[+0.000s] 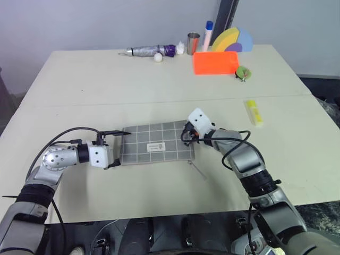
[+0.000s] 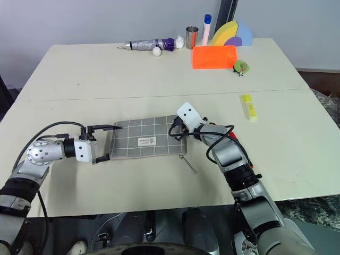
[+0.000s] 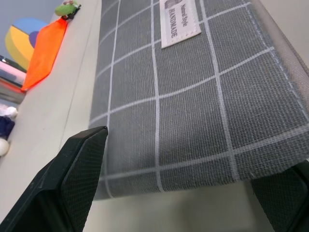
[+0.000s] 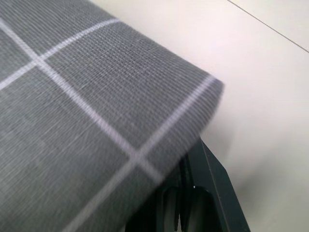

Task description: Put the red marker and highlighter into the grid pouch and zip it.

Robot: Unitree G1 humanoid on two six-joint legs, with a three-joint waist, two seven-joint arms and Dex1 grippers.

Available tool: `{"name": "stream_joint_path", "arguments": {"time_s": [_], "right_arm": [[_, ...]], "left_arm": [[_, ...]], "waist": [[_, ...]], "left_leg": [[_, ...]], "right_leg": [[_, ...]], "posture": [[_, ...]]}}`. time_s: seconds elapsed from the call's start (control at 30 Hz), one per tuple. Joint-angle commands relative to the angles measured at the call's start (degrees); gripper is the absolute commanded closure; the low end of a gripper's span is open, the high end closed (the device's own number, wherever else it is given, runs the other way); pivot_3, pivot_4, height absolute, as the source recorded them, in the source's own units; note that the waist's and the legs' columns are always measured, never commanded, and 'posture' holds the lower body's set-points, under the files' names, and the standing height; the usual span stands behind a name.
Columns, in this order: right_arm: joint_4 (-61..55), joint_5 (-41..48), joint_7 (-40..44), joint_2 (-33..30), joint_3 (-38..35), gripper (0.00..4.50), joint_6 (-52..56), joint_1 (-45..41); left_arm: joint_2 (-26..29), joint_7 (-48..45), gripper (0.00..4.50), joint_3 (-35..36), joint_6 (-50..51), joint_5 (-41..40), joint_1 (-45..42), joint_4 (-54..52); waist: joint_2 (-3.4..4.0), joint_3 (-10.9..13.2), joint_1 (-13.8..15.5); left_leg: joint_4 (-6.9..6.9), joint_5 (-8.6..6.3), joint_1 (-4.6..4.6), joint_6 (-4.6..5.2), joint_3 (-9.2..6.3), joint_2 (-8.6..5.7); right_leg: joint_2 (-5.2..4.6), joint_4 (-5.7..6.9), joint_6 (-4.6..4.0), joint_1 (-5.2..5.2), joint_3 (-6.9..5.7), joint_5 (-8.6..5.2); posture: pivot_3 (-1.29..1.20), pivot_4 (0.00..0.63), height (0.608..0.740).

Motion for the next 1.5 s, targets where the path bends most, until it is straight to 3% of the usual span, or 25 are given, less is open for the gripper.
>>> {"name": "stream_joint_path", "arguments": {"time_s": [0.03, 0.4, 1.13, 1.27, 1.47, 1.5], "right_arm": [[-0.9, -0.1, 0.9, -2.0, -1.5, 4.44, 1.4, 0.6], [-5.9, 0.3, 3.6, -5.4, -1.6, 4.44, 3.0, 2.6], [-8.1, -1.0, 4.6, -1.1, 2.7, 4.44, 4.0, 2.1], [-8.1, -1.0, 4.6, -1.3, 2.7, 4.5, 4.0, 2.1], [-8.1, -1.1, 3.8, -2.9, -0.4, 4.5, 2.0, 1.5], [-8.2, -1.0, 3.6, -3.6, -1.8, 4.5, 1.4, 1.3]], "left_arm": [[1.2, -1.4, 0.0, 0.4, 0.8, -0.6, 1.7, -1.6], [0.6, -1.2, 0.0, 0.7, 3.4, -1.4, 4.6, -4.9], [-2.3, 3.2, 0.0, 0.3, 5.0, 1.6, 9.0, -13.2], [-3.0, 3.8, 1.35, 0.7, 5.5, 0.9, 8.8, -13.3], [-4.5, 5.2, 4.48, 2.5, 10.6, -2.1, 8.9, -15.7], [-5.2, 6.1, 4.48, 3.2, 13.6, -3.6, 8.7, -16.8]], "waist": [[0.0, 0.0, 0.1], [0.0, 0.0, 0.1], [-0.01, 0.0, -0.1], [-0.01, 0.0, -0.1], [-0.01, 0.0, -0.1], [0.0, 0.0, -0.1]], "left_leg": [[0.0, 0.0, 0.0, 0.0, 0.0, 0.0], [0.0, 0.0, 0.0, 0.01, 0.0, 0.0], [-0.01, 0.0, 0.02, 0.0, -0.01, 0.04], [-0.01, 0.0, 0.02, 0.01, 0.0, 0.04], [-0.01, 0.0, 0.0, 0.0, -0.01, 0.04], [-0.01, 0.0, 0.0, 0.0, -0.01, 0.04]], "right_leg": [[-0.01, 0.0, 0.0, 0.0, 0.0, 0.0], [-0.01, -0.01, 0.0, 0.0, 0.02, 0.0], [0.04, 0.0, -0.01, 0.01, 0.04, 0.0], [0.04, 0.0, -0.01, 0.0, 0.04, 0.0], [0.04, 0.0, -0.01, -0.01, 0.04, 0.0], [0.03, 0.0, -0.01, -0.01, 0.04, 0.0]], "posture": [[0.0, 0.15, 0.74], [0.0, 0.15, 0.74], [0.0, 0.15, 0.74], [0.0, 0.15, 0.74], [0.0, 0.15, 0.74], [0.0, 0.15, 0.74]]}}
